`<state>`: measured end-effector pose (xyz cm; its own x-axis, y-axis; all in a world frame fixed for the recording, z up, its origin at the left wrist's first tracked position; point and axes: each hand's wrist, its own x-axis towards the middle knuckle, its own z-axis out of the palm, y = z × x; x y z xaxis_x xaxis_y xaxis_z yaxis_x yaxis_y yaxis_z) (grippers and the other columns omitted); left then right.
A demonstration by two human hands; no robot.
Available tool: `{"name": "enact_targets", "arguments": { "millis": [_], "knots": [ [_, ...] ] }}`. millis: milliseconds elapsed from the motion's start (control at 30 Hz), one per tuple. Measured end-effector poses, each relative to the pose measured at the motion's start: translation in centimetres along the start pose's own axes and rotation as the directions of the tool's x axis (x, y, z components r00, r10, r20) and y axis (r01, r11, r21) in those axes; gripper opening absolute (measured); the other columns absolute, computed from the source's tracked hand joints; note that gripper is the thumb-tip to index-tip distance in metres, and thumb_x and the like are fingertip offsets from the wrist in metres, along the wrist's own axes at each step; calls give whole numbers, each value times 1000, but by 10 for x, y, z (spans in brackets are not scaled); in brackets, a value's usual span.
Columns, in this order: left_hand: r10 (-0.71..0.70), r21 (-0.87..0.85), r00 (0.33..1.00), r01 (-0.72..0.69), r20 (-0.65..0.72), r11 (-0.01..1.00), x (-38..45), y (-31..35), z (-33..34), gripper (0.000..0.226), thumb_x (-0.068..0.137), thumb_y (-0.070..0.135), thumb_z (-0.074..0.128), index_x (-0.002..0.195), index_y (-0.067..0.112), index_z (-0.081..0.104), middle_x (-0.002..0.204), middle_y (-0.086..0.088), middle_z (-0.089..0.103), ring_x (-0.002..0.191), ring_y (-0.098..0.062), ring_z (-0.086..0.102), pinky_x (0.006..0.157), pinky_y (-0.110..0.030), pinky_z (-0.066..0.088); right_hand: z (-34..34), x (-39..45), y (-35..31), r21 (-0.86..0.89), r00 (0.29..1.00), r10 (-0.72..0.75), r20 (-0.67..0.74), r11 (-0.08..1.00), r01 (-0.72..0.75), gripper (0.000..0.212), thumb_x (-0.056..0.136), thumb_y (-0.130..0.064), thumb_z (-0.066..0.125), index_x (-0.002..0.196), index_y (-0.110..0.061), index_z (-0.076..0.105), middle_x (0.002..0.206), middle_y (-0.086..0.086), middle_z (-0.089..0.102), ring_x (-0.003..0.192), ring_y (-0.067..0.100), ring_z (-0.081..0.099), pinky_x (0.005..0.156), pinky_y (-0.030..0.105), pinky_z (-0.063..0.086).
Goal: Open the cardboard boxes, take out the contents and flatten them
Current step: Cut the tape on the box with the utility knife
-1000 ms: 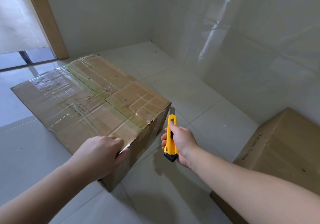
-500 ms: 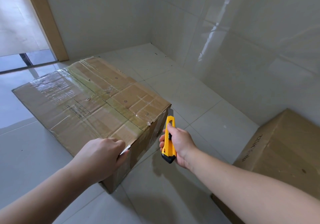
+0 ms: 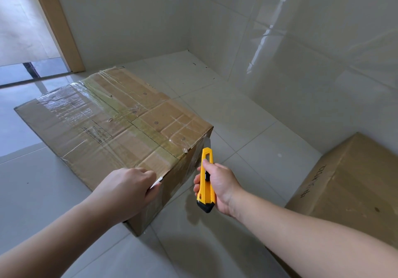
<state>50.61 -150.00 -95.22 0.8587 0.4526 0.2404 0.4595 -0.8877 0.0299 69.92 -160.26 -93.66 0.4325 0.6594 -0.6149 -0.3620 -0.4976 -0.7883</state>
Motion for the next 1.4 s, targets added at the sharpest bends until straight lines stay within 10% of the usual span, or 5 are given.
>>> {"name": "enact_targets", "arguments": {
  "millis": [433,1400],
  "knots": [
    [-37,-11,994,38,101,999,0,1,-2,55,68,34,81,55,26,28,48,10,18,37,-12,21,37,-14,13,24,-19,14,-42,997,35,71,999,-32,28,100,-30,47,93,-3,54,58,9,58,46,20,53,49,27,47],
    [-30,-162,999,28,-12,986,-9,-7,2,49,85,53,31,55,19,49,47,7,44,40,-16,46,39,-24,41,33,-43,33,-217,975,103,197,974,-59,29,100,-29,46,85,-5,53,57,9,53,42,21,48,42,21,41]
  ]
}}
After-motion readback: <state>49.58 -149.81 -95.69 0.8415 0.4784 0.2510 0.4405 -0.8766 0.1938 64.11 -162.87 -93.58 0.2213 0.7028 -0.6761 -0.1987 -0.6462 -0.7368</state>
